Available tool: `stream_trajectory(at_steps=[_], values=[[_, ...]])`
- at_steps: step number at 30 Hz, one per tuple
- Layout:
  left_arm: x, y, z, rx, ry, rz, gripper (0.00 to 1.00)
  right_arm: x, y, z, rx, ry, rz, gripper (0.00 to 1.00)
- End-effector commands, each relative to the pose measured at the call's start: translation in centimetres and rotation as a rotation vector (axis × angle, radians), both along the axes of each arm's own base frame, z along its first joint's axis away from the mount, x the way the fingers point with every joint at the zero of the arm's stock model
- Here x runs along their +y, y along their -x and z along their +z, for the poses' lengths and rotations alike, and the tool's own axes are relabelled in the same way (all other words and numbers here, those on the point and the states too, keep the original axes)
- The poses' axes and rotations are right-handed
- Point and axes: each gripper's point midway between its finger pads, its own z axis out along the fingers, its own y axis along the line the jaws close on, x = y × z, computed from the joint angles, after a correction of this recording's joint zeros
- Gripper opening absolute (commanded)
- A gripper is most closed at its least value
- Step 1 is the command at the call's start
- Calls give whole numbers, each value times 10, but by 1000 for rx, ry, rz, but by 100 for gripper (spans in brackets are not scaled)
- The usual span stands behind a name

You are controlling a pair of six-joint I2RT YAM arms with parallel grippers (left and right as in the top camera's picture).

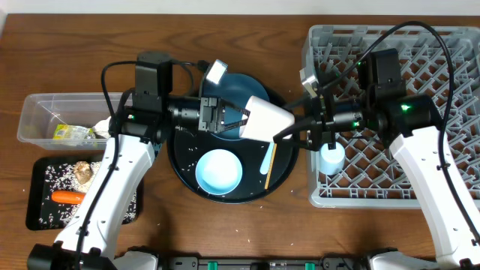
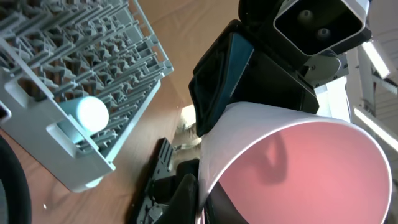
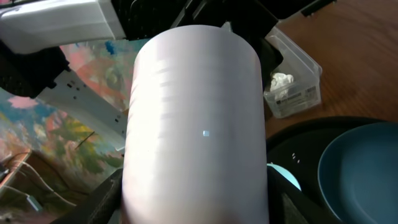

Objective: Sort waste into correct bins and load items into the dishwasher rack
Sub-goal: 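Close the right gripper on the white cup and open the left gripper, then carry the white cup right into the rack with the right gripper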

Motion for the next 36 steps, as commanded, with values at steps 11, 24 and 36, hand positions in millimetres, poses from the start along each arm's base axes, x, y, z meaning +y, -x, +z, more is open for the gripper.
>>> stream_trajectory(at_steps=[11,24,36], values=[[20,-40,-17,-34,-109,209,7,-21,-31,-22,149,168,-227,1],[16,-36,-24,-9,-128,204,7,-25,-35,-17,166,144,-243,1],[-10,-19,-27,-32,-139,127,7,-24,-33,-16,173,133,-231,1]])
